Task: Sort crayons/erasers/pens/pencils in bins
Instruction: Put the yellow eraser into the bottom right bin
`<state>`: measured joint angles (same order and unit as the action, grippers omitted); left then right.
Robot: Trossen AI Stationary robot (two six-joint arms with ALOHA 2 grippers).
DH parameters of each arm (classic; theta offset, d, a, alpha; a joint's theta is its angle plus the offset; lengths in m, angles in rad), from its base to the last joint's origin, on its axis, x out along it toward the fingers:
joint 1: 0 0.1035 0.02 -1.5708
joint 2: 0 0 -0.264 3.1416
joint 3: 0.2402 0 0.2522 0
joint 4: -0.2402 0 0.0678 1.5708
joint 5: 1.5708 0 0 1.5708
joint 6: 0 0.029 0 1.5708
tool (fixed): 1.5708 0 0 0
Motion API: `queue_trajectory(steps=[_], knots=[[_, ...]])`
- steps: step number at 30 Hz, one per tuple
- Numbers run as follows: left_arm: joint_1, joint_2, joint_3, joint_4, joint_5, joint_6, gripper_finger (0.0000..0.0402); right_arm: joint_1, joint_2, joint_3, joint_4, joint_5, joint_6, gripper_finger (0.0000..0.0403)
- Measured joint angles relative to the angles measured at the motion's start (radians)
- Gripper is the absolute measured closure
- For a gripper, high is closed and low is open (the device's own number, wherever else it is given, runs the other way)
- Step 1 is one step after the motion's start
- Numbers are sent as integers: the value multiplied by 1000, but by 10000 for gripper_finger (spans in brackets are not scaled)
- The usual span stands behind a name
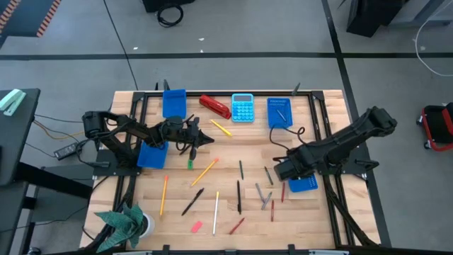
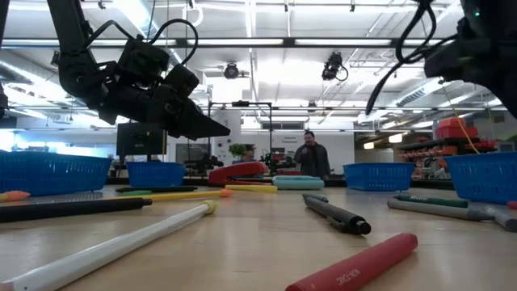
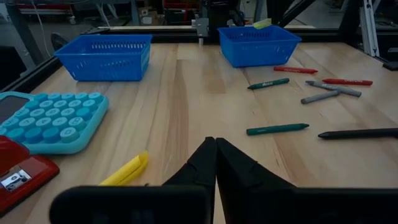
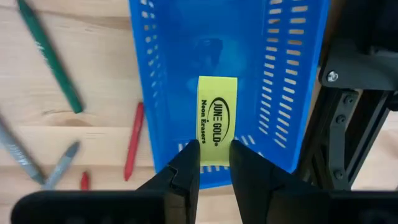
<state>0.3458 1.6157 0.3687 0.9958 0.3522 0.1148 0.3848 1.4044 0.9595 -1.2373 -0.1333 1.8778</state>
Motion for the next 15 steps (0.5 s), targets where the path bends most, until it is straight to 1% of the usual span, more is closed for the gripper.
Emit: queue_trajectory(steps=[3, 10, 15], knots=[[0, 0, 0, 0, 0, 0, 387, 0, 0, -20, 13, -21, 0, 314], [0, 0, 0, -1, 0, 2, 378, 0, 0, -42, 14, -22, 5, 314], [0, 0, 0, -1, 0, 2, 382, 0, 0, -49, 17, -22, 13, 314]])
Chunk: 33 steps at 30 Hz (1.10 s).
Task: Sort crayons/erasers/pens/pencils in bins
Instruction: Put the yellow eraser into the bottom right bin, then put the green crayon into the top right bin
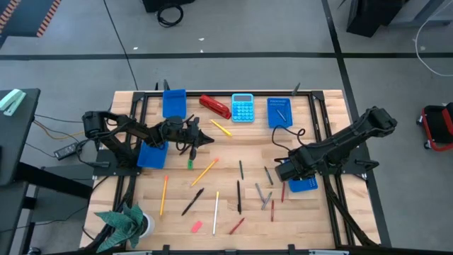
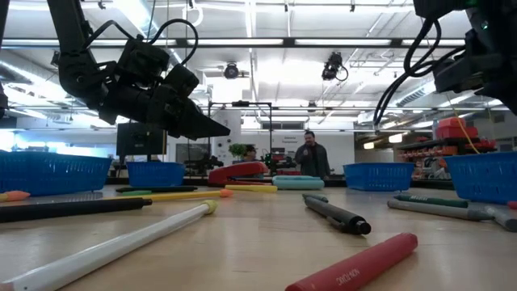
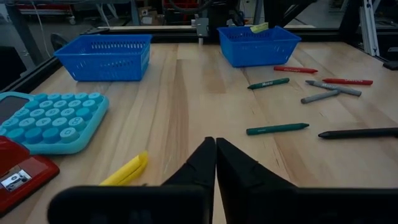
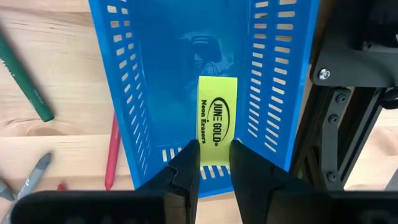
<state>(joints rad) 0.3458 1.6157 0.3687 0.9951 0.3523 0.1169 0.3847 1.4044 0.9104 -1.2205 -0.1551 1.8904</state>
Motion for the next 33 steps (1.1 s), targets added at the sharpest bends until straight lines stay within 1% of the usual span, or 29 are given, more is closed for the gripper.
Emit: queue_trajectory(steps=[2, 4, 11, 15, 18, 20, 22, 25, 27, 29, 33], knots=[[0, 0, 0, 0, 0, 0, 386, 0, 0, 3, -1, 0, 1, 313], [0, 0, 0, 0, 0, 0, 388, 0, -1, 8, 0, 0, 2, 303], [0, 0, 0, -1, 0, 0, 378, 0, -2, 9, -12, 0, 14, 222], [0, 0, 0, -1, 0, 0, 373, -4, -2, 10, -10, -17, 21, 197], [0, 0, 0, -1, 0, 0, 374, -24, -2, 39, -4, -29, 36, 194], [0, 0, 0, 0, 0, 0, 378, -43, -2, 80, 1, -18, 43, 195], [0, 0, 0, 1, 0, 0, 382, -62, -2, 130, 18, 47, 42, 196], [0, 0, 0, 13, 0, 1, 385, -90, 14, 211, 75, 202, 8, 199], [0, 0, 0, 23, 0, 0, 386, -116, 54, 254, 108, 244, -57, 199], [0, 0, 0, 25, 0, 0, 386, -144, 106, 287, 127, 239, -128, 199], [0, 0, 0, 25, 0, 1, 379, -195, 233, 339, 128, 174, -261, 199]])
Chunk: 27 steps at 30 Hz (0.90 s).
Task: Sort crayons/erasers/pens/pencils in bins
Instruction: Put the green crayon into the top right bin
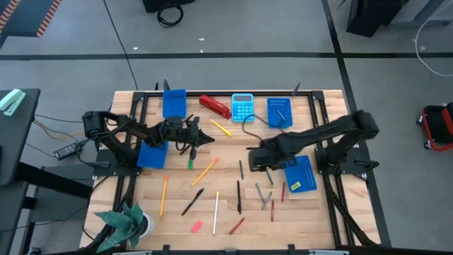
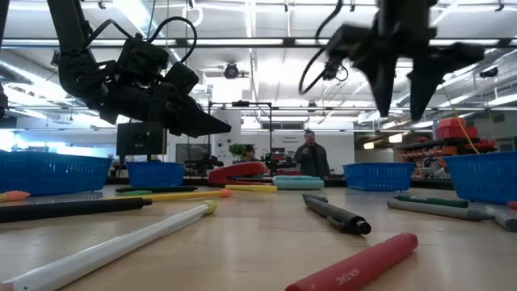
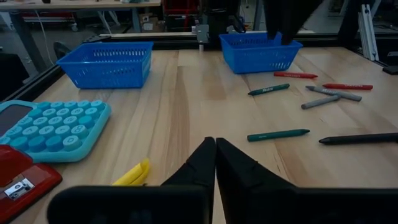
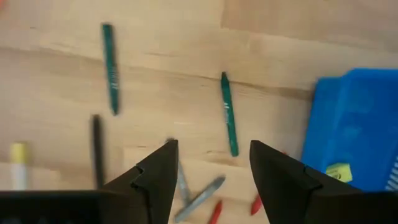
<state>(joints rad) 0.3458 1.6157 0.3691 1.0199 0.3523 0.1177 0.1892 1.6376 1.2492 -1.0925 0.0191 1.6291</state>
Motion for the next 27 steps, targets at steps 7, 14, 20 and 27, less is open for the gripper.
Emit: queue_trajectory(steps=[7, 14, 20, 27], knots=[[0, 0, 0, 0, 0, 0, 376, -46, 150, 37, -2, -27, -144, 206], [0, 0, 0, -2, 0, 0, 385, -38, 202, -23, 1, -116, -183, 246], [0, 0, 0, -3, 0, 0, 377, -21, 199, -74, 95, -122, -190, 281], [0, 0, 0, -7, 0, 0, 379, 9, 200, -159, 189, -153, -150, 307]])
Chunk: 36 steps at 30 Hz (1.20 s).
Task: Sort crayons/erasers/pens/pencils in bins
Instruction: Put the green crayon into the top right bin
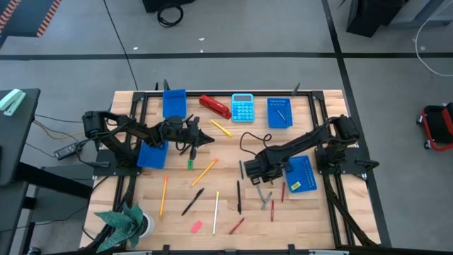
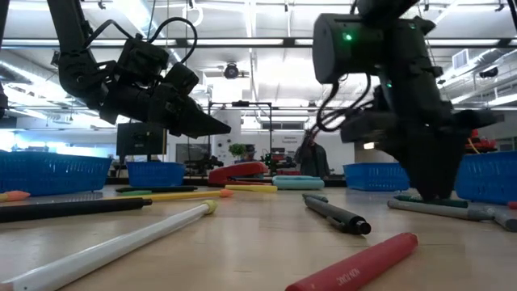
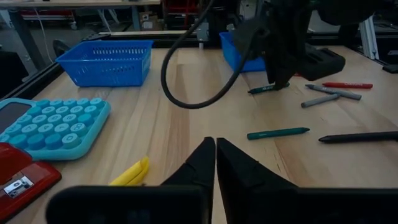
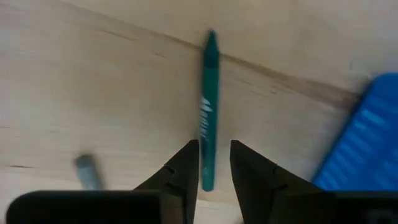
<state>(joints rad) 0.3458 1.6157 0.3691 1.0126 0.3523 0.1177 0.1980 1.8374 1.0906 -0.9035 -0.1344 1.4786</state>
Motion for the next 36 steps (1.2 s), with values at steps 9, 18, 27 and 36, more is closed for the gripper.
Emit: queue_trajectory(steps=[9, 18, 27, 36], knots=[[0, 0, 0, -1, 0, 0, 380, 28, -3, -16, 30, 25, 29, 318], [0, 0, 0, 5, 0, -1, 380, 28, -3, -16, 37, 56, 17, 375], [0, 0, 0, 9, 0, -2, 380, 27, -77, -16, 48, 154, 11, 375], [-3, 0, 0, 109, 31, -160, 370, 27, -270, 32, 100, 523, -150, 375]])
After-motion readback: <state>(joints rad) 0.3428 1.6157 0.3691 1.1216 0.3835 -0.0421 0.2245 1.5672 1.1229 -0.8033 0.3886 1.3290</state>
